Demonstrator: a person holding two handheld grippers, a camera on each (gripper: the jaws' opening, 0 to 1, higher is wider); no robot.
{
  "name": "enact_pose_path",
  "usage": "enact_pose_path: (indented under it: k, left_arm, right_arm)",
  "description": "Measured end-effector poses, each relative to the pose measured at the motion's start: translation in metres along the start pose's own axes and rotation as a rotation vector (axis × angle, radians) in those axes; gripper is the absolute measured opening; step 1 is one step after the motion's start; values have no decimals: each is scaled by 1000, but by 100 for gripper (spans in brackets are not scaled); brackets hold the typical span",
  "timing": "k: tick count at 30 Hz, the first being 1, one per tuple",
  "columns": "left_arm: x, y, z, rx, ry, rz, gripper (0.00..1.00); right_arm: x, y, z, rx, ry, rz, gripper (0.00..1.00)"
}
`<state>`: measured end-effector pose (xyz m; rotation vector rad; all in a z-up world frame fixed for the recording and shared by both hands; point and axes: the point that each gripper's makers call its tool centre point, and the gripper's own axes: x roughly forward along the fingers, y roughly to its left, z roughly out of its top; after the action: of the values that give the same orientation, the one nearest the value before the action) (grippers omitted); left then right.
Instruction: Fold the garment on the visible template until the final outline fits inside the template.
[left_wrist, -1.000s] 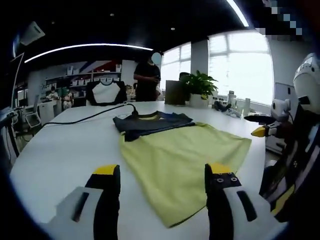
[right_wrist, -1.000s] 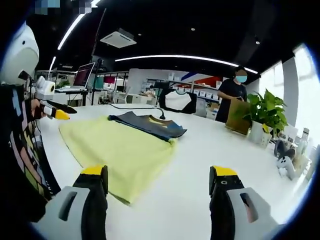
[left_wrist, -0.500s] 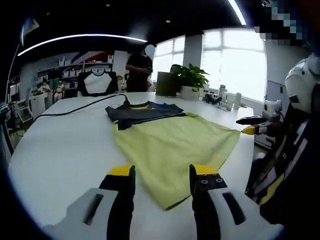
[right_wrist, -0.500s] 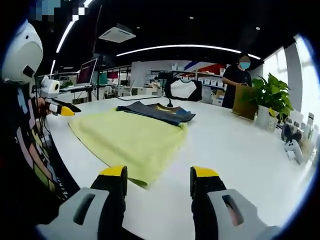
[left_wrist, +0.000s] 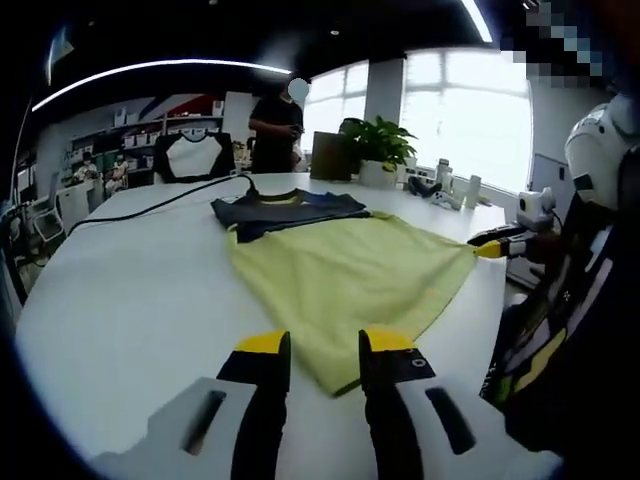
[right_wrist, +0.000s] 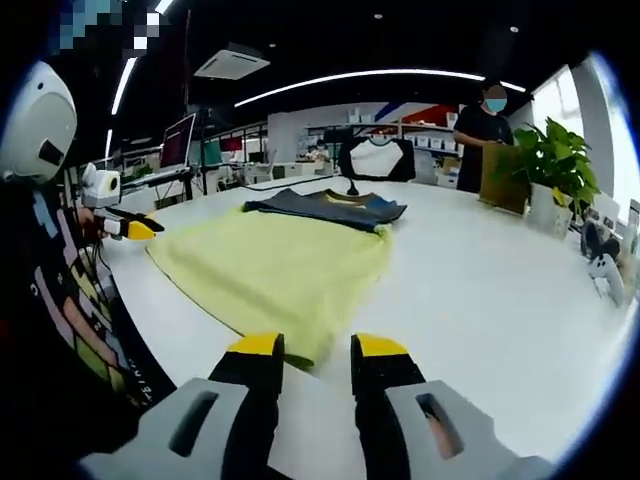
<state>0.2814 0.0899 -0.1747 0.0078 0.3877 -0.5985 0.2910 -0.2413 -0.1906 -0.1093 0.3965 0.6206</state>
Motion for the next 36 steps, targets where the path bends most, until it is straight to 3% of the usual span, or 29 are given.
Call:
enact_pose_path:
  k: [6,9,12,14,17,20,23,25,27,32,36]
  left_arm:
    - [2,-5,-3,-23,8,-23,25]
    - [4,-4,-4,-26,5,-18,25]
    - [6,-5,-8,-24,8,-24,25]
    - [6,-4,-14,9,43,-12,24]
    - [6,-4,-13,27,35,-9,22]
    - [8,-3,-14,119,42,-2,20]
    - [8,-3,-14,89,39,6,18]
    - [9,0,-14,105,25,24,11]
    - [10,1,-13,69,20,27,7]
    - [11,2,-11,55,21,39,5]
    - [11,2,-6,44,5,46,5]
  right_arm:
    - [6,3,-4,1,28,12,20]
    - [7,3,-2,-87,34,-3,20]
    - [9,7,-1,-67,31,15,13]
    - [10,7,-2,-78,19,9,10]
    - [11,8,-1,-91,14,9,6]
    - [12,10,-1,-129,18,5,3]
    - [12,9,0,-115,18,3,2]
    - [12,8,0,-102,13,0,1]
    - [11,8,0,-92,11,-5,1]
    - [11,8,3,-97,18,-24,0]
    - [6,5,12,-67,-27,-30,0]
